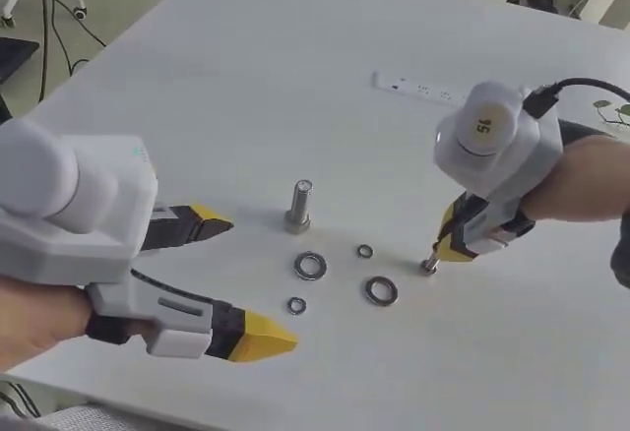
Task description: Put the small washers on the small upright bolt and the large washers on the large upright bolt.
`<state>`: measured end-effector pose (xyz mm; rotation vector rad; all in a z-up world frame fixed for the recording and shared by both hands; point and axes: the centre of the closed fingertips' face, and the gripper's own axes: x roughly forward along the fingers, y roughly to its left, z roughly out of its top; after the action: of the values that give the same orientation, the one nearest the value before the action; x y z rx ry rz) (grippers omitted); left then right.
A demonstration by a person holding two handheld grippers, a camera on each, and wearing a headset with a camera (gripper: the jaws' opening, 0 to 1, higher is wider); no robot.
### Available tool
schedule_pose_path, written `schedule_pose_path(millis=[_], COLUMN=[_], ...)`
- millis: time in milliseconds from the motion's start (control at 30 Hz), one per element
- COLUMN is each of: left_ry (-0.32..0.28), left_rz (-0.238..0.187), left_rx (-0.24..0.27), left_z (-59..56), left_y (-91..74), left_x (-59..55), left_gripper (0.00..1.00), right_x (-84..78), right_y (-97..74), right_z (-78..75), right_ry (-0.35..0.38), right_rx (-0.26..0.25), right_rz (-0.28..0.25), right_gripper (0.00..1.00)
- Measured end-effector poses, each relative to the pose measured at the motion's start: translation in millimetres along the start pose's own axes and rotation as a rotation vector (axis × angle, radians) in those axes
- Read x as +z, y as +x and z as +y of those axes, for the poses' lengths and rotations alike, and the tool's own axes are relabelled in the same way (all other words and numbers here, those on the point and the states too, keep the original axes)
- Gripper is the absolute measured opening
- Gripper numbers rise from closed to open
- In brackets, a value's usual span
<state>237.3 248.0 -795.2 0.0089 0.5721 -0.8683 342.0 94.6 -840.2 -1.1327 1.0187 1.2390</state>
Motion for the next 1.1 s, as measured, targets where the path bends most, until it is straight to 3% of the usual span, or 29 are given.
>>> schedule_pose_path(millis=[667, 1100], left_ry=[-0.004, -0.005], left_rz=[0.003, 0.008], left_rx=[0.004, 0.001], left_z=[1.8, 0.6], left_y=[-0.1, -0.3], left_x=[-1.5, -3.1], left_gripper=[0.86, 0.85], right_x=[-5.8, -6.1], right_y=[27.9, 30.4], right_z=[5.2, 5.4], right_ry=[0.026, 0.034], right_rx=[0.041, 0.040], right_rz=[0.010, 0.011], right_gripper=[0.14, 0.14])
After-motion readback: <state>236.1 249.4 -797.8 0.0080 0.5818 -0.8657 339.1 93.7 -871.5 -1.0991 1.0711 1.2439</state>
